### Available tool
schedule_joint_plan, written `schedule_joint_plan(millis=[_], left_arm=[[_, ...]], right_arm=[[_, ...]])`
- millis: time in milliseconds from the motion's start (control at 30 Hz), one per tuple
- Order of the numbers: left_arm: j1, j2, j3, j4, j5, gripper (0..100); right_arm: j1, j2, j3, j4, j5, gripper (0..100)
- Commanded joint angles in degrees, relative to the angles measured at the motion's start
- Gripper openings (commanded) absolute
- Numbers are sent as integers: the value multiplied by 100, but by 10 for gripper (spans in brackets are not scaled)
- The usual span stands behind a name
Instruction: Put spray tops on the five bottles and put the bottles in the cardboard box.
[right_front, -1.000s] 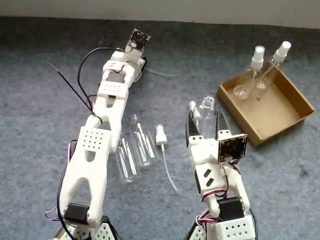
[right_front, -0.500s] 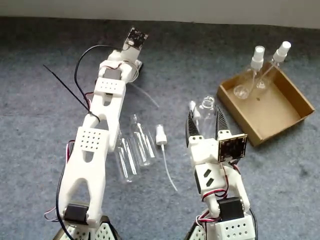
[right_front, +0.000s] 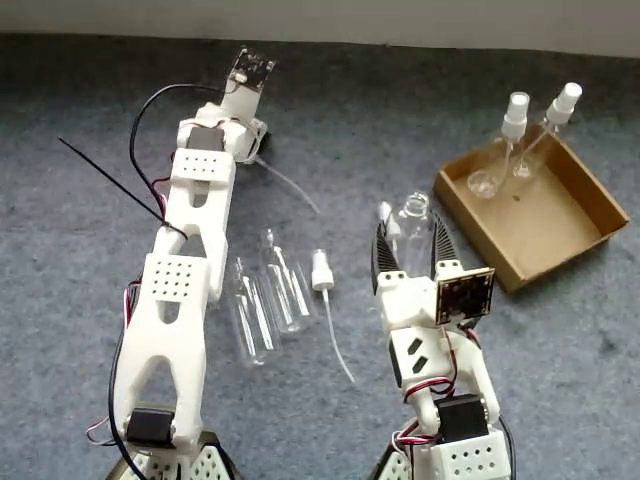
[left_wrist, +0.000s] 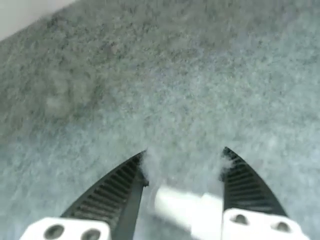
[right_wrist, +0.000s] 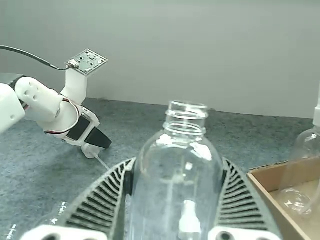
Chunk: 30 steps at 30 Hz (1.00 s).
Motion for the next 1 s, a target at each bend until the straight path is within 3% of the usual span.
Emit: schedule_joint_plan(millis=[0,100,667,967], left_arm=[[-110,-84,-1182,1055,-18,178],[-75,-163,-1262,1512,-18,178],[-75,-796,-1262,2277,-18,178],[-57,-1842,-1244,3543,-18,178]], right_arm=[[-48,-75,646,22,18,142],[-40,-75,646,22,18,142],[-40,-57,646,22,18,142],[-40,-57,646,22,18,142]])
